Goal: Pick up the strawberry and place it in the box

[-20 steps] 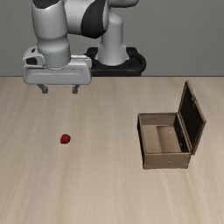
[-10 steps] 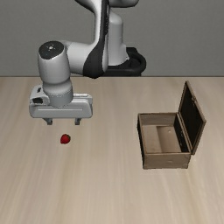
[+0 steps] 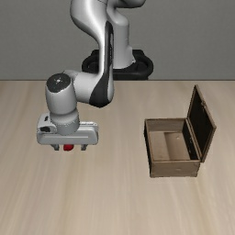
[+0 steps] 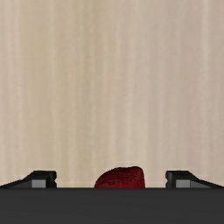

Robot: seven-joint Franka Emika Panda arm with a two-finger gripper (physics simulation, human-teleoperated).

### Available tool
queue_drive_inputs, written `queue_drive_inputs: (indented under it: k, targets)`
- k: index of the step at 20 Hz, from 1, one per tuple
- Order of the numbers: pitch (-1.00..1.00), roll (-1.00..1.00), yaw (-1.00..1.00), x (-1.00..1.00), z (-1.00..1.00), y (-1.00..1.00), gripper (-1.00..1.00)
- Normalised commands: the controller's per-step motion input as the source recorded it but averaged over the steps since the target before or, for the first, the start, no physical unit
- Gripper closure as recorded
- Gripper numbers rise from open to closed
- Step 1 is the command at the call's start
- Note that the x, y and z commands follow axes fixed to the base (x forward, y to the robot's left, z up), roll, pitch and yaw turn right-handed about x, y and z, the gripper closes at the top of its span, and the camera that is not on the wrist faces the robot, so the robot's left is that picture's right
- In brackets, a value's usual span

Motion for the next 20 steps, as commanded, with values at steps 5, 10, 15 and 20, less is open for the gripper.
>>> queue_drive_inputs:
  k: [5,10,15,20]
  targets:
    - [0.0,0.0,0.0,0.0,0.0,0.0,1.0]
    - [0.0,0.0,0.0,0.0,0.4,0.0,1.0]
    - [0.0,0.0,0.0,0.0,1.0,0.0,1.0]
    - [0.0,0.0,0.0,0.0,1.0,0.0,1.0]
